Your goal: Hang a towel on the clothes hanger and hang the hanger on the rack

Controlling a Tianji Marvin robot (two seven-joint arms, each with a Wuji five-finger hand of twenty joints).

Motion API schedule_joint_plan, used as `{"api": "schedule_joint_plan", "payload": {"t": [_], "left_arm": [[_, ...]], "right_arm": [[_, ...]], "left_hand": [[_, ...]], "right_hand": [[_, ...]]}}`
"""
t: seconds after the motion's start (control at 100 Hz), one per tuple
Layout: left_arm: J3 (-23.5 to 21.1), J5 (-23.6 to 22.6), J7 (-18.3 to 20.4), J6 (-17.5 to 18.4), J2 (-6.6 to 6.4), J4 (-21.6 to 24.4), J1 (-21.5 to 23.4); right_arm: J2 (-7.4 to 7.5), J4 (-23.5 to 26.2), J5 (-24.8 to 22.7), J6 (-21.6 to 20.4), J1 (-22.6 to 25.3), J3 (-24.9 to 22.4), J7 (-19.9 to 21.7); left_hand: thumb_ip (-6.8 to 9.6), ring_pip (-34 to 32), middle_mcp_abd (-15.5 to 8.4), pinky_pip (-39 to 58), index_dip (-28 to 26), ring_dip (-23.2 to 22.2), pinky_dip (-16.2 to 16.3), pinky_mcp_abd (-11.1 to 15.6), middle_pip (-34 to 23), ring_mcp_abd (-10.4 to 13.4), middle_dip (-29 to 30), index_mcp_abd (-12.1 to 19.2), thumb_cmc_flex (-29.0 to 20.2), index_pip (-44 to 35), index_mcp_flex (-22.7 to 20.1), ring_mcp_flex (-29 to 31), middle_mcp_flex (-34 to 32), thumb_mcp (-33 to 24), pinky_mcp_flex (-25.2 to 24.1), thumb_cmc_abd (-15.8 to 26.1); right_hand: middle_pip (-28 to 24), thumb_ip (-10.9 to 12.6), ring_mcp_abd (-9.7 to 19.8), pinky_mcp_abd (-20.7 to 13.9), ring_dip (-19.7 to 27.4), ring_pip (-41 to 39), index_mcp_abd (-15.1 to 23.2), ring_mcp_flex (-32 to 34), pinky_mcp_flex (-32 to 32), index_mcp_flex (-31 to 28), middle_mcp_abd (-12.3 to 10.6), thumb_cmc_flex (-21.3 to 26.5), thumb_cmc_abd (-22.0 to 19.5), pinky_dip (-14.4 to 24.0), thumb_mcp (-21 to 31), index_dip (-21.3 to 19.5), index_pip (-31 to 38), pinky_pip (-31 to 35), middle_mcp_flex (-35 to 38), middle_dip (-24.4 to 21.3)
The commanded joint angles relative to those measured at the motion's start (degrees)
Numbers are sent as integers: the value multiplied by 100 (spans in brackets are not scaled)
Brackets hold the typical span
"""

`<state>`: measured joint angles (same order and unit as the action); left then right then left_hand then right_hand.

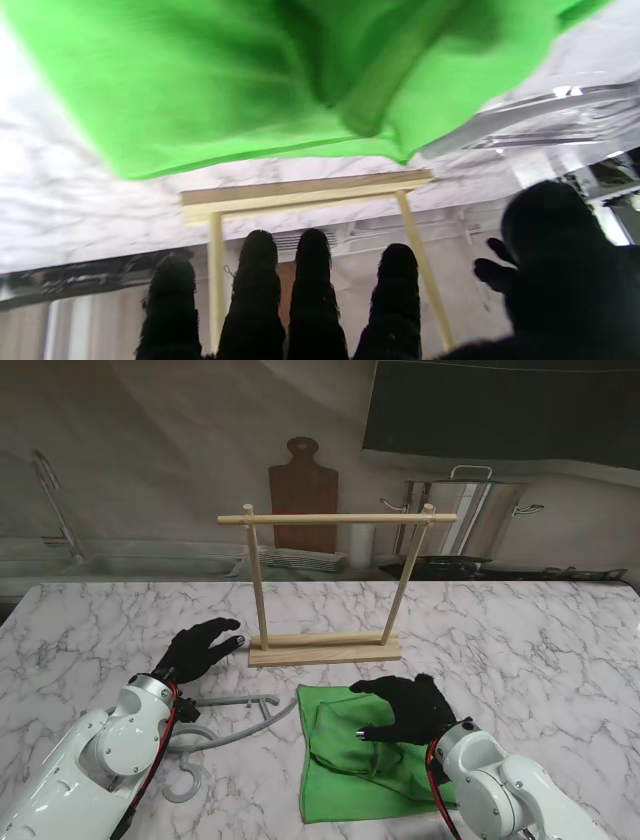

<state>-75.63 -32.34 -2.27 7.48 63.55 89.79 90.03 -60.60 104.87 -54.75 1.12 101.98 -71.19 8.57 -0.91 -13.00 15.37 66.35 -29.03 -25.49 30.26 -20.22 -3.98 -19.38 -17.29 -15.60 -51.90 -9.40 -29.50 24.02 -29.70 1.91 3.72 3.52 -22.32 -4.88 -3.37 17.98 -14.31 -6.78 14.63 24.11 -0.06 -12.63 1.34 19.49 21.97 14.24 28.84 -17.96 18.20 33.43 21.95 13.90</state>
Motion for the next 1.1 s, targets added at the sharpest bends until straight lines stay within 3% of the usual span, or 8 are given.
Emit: {"api": "schedule_joint_plan", "payload": {"t": [0.0,0.11,0.28,0.4,0.58,0.67,0.85,1.09], "left_arm": [[16,-5,75,-8,3,8,9],[22,-13,81,-7,1,6,5],[43,-19,98,-12,-3,-4,-9],[61,-28,108,-20,-6,-13,-23],[89,-36,127,-50,-9,-14,-38],[102,-40,133,-59,-10,-18,-47],[112,-45,139,-63,-12,-20,-50],[111,-75,120,-59,-12,-18,-47]], "right_arm": [[64,-105,21,-27,16,-182,98],[108,-120,-195,-111,80,-506,418],[169,-167,-502,-306,160,-905,854],[228,-208,-605,-380,143,-1080,1374],[298,-326,-725,-324,54,-1070,1965],[308,-376,-829,-260,35,-1016,2044],[327,-358,-953,-268,57,-977,2212],[314,-482,-1284,-309,34,-803,1920]], "left_hand": [[-40,47,6,-3483,31,-22,110,-16,39,46,7,39,-11,101,181,-67,157,41,-100,302],[-40,48,2,-3484,30,-22,110,-15,42,56,7,37,-9,100,180,-70,162,42,-99,304],[-39,48,8,-3489,31,-21,107,-16,44,56,8,38,-8,101,183,-68,166,40,-104,311],[-38,48,4,-3489,30,-21,107,-8,44,57,9,41,-12,100,181,-68,166,37,-102,307],[-39,50,5,-3493,31,-20,105,-12,44,52,9,41,-10,102,187,-71,167,38,-104,310],[-38,52,1,-3498,31,-19,103,-20,44,55,9,40,-10,103,189,-75,170,37,-109,308],[-40,57,0,-3521,32,-17,94,-23,47,67,11,44,-2,105,194,-83,184,42,-127,305],[-41,67,-2,-3606,33,-12,58,-32,53,77,14,48,11,109,205,-92,212,43,-187,304]], "right_hand": [[163,144,99,-120,187,241,378,-229,-165,352,-144,291,343,31,165,121,-157,-69,-330,-80],[370,254,117,-169,334,410,404,-485,-181,637,-169,533,786,-17,599,192,-449,-303,-728,-207],[878,407,92,-112,545,599,208,-781,-162,406,-173,536,1439,24,2774,-270,-1930,-631,-1173,-495],[1505,517,75,-88,690,711,84,-1019,-225,391,-130,558,1514,-103,3370,-64,-2059,-855,-1238,-773],[2055,437,52,-54,944,787,-97,-1348,-320,342,-77,247,1576,-266,2867,747,-2091,-1133,-1306,-1006],[2206,33,32,2,1083,800,-154,-1426,-346,317,-70,-198,1094,-397,713,1131,-2070,-1267,-1318,-1071],[2313,-236,-8,98,1171,816,-223,-1466,-376,303,-90,-1584,1362,-564,1305,1404,-2101,-1344,-1355,-1187],[2480,-350,-89,243,1231,821,-337,-1396,-344,270,-76,-1740,1404,-706,1435,1983,-2276,-1293,-1211,-1412]]}}
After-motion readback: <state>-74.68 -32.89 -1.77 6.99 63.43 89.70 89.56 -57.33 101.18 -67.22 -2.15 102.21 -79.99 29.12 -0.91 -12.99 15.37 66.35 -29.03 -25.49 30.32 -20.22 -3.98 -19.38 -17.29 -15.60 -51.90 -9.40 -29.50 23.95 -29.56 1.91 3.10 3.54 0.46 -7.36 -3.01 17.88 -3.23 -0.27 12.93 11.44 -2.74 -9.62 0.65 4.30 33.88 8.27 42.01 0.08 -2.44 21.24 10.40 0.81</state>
